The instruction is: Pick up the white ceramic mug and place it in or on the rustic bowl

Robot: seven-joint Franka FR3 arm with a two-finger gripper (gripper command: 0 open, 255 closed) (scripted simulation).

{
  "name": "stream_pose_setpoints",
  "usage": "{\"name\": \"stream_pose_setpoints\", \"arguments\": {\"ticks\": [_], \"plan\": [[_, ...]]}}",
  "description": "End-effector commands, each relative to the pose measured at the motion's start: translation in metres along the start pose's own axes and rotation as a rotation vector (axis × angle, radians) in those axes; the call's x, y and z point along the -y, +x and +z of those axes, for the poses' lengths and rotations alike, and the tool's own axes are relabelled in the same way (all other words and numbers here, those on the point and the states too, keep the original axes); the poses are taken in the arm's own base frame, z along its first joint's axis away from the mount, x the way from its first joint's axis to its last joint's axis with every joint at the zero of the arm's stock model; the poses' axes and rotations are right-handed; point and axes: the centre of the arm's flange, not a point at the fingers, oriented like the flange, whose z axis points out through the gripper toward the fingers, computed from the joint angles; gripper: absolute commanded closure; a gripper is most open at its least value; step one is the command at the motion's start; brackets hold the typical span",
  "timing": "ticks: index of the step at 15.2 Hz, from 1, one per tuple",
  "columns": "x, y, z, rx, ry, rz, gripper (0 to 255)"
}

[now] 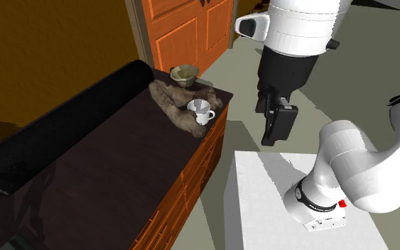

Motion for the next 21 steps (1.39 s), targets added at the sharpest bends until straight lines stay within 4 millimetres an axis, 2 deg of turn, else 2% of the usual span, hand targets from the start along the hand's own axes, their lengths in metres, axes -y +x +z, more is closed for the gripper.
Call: {"name": "stream_pose_setpoints", "arguments": {"ticks": [1,11,21], "plan": [[0.000,0.000,0.000,0.000,0.000,0.000,0],[-0.096,0.025,0.080,-0.034,-0.028,-0.115,0],[-0.191,0.063,0.157,-0.068,-0.056,-0.230,0]]}}
